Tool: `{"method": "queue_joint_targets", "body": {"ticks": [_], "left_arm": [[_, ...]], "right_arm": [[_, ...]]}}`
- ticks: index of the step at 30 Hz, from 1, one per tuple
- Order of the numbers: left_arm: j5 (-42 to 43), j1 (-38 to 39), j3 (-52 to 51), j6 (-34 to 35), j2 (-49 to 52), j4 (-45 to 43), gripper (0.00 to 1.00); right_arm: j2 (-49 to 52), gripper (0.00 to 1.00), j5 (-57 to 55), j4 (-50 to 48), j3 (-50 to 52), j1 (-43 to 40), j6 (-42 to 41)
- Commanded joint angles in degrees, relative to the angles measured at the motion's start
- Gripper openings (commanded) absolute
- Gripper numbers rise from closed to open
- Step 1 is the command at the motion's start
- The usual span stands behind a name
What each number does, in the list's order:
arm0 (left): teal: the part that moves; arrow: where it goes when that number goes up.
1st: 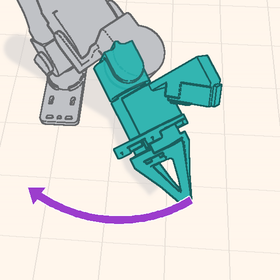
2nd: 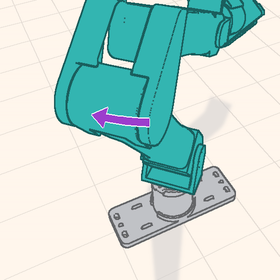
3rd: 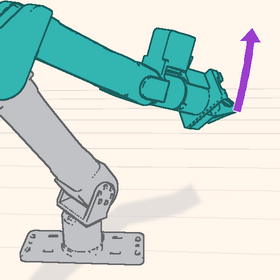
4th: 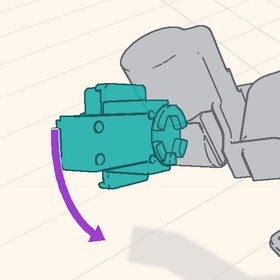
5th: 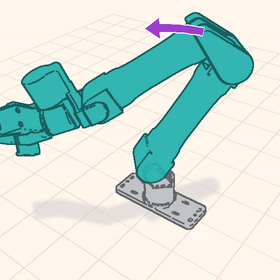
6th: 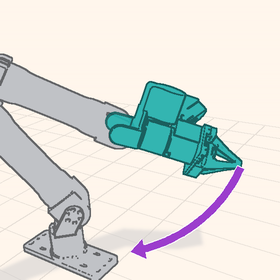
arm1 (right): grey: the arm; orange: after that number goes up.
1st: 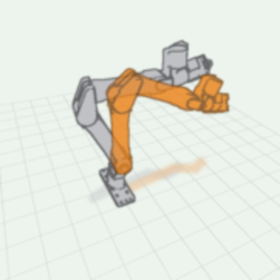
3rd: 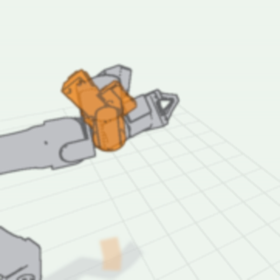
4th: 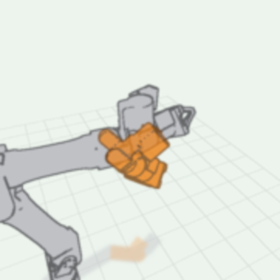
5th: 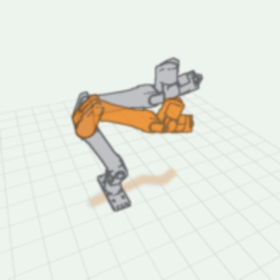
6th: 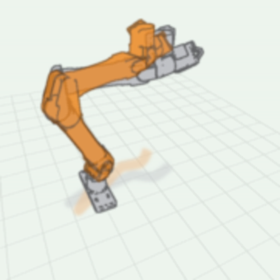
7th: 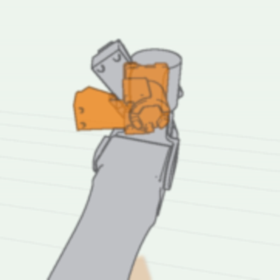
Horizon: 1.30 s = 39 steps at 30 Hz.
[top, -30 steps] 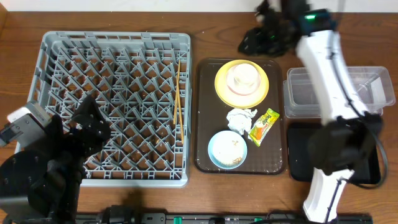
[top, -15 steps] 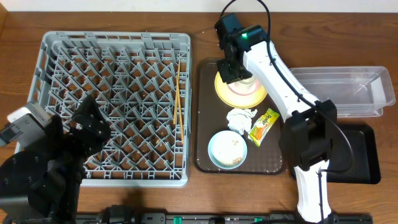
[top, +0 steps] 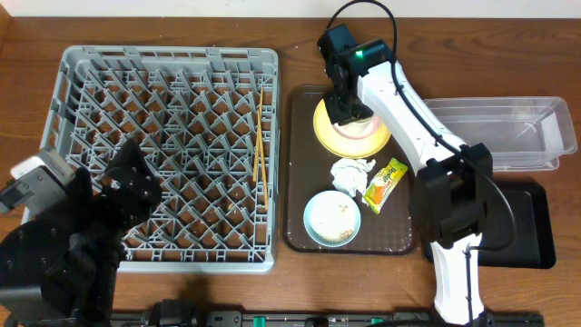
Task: Sort waste into correct bins and load items into the dishwasher rack
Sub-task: 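Reach the right gripper down to the crumpled white tissue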
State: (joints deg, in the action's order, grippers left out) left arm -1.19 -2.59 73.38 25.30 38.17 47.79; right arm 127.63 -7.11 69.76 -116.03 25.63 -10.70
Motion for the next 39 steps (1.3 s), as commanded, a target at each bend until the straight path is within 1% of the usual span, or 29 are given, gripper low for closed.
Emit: {"method": "queue_joint_targets", "body": {"ticks": [1,5,7,8,11,14,17,21,25,29,32,35,39], "left_arm": [[0.59,-0.35,0.76,-0.33,-0.07,-0.02,0.89],[0.59,-0.35,0.76,-0.33,-0.07,-0.02,0.89],[0.59,-0.35,0.76,-0.33,-0.09,-0.02,0.89],[0.59,-0.35,0.76,-0.33,-0.09,-0.02,0.89],[0.59,-0.35,0.76,-0.33,-0.07,-0.02,0.89],[0.59,-0.35,0.76,-0.33,-0.07,-0.02,0.89],[0.59,-0.35,0.76,-0.33,-0.09,-0.02,0.89],[0.59,-0.35,0.76,-0.33,-0.07,-0.02,0.89],[0.59,-0.35,0.76,-0.33,-0.09,-0.02,0.89],[0.59,-0.35,0.74,-0.33,-0.09,-0.02,0.89],[0.59,-0.35,0.74,-0.33,-0.09,-0.02,0.89],[0.59,-0.35,0.74,-0.33,-0.09,-0.02,0.89],[0.59,-0.35,0.74,-0.33,-0.09,-0.02,0.89]], "right_arm": [[-0.28,0.28,0.11,-0.31,-1.25,-0.22,0.92],[-2.75,0.30,1.57,0.90,-5.01,-0.22,1.36],[-5.20,0.33,3.56,2.34,-6.08,-0.09,2.21],[-6.51,0.36,3.54,3.48,-6.12,-0.04,2.14],[-10.32,0.40,3.52,9.22,-6.12,0.00,-0.74],[-13.29,0.37,4.09,15.78,-6.01,-0.61,-5.05],[-16.81,0.37,4.83,20.94,-4.39,-1.22,-7.54],[-22.34,0.39,4.81,21.66,2.34,-0.79,-7.54],[-28.61,0.41,4.83,16.44,15.45,-0.70,-9.55],[-33.09,0.41,5.22,5.55,30.77,-0.90,-12.83],[-33.77,0.41,6.80,-3.72,40.54,-0.96,-13.05],[-33.44,0.42,6.78,-12.35,47.78,-0.96,-13.03],[-33.33,0.43,6.99,-20.63,53.07,-0.57,-13.03]]}}
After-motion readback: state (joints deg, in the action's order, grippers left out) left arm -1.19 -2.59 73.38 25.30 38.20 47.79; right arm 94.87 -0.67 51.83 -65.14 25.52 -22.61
